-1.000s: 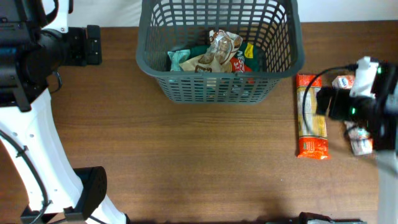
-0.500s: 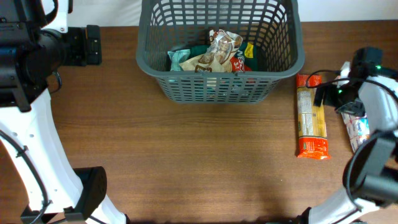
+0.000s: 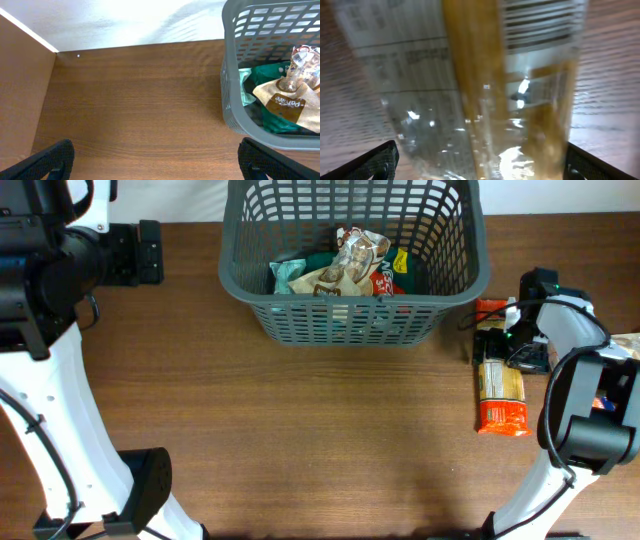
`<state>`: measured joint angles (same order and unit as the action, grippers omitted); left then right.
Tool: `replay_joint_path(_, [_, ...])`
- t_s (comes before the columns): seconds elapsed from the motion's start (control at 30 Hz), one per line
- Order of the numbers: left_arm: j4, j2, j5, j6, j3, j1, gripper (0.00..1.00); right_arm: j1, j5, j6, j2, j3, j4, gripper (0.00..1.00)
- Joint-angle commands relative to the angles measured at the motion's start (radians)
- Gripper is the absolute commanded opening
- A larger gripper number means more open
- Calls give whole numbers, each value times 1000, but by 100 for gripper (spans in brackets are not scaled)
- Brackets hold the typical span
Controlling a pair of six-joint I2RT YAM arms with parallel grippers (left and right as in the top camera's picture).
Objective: Pack container
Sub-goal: 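Lift the pasta packet with the right gripper and drop it into the basket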
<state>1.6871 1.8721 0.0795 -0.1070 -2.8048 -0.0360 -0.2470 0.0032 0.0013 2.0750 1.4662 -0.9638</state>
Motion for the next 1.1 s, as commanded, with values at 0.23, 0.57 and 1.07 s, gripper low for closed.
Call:
replay_joint_path(0.23, [0, -3, 4, 13, 1, -4, 99, -3, 62, 87, 10, -56, 67, 88])
replay_joint_path(0.57, [0, -3, 4, 13, 1, -4, 99, -6, -35, 140, 8, -116, 101, 4])
replay_joint_path(1.07, [0, -3, 4, 13, 1, -4, 99, -39, -82, 165, -267, 592, -363, 4])
